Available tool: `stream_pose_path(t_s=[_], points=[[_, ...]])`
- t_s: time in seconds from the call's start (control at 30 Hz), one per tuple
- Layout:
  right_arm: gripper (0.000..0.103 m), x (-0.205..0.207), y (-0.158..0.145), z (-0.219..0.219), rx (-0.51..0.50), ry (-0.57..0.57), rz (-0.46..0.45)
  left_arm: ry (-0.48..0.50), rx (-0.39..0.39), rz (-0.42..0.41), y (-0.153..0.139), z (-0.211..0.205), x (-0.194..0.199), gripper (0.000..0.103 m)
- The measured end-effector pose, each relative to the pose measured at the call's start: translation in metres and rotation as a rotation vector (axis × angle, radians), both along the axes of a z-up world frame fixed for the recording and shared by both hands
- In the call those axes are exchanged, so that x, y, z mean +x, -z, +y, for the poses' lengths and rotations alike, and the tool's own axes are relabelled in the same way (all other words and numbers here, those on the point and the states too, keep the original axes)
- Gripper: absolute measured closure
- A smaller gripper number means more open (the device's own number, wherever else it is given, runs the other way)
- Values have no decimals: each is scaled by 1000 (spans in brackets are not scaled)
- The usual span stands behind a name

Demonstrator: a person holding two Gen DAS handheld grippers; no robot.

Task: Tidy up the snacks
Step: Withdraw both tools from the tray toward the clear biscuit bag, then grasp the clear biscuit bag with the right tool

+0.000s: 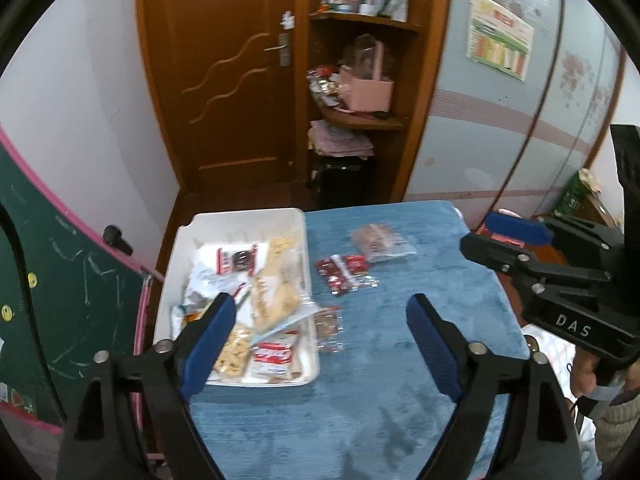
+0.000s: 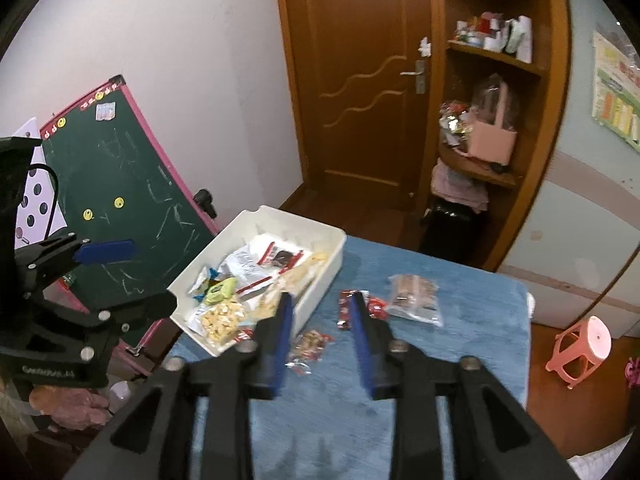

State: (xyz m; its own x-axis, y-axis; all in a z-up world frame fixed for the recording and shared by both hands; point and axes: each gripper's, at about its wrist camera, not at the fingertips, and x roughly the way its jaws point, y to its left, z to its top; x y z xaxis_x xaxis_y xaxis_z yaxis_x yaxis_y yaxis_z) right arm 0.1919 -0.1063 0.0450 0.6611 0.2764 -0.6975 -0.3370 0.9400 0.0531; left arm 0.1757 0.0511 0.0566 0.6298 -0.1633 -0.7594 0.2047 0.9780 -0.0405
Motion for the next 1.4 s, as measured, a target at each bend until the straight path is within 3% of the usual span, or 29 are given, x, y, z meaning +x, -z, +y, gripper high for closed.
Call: stream_pose_path(t_s=[0.03, 0.33, 0.63, 0.93, 1.13, 1.4], points=[[48, -2, -1, -7, -1, 14, -13, 8, 3, -4, -1, -8, 0, 13], [48, 26, 15, -82, 28, 138, 19, 72, 56, 26, 21, -82, 32, 13], [47, 83, 47, -111, 77, 193, 88, 80, 167, 74, 88, -127, 103, 13], [47, 167, 119, -115, 155, 203, 269, 15, 80, 165, 162, -127, 170, 13], [47, 212, 173, -102, 167, 198, 383, 23, 163, 196, 206, -140, 188, 13], [47, 239, 224, -77, 130, 174, 465, 17, 145, 222, 231, -128, 205, 13]])
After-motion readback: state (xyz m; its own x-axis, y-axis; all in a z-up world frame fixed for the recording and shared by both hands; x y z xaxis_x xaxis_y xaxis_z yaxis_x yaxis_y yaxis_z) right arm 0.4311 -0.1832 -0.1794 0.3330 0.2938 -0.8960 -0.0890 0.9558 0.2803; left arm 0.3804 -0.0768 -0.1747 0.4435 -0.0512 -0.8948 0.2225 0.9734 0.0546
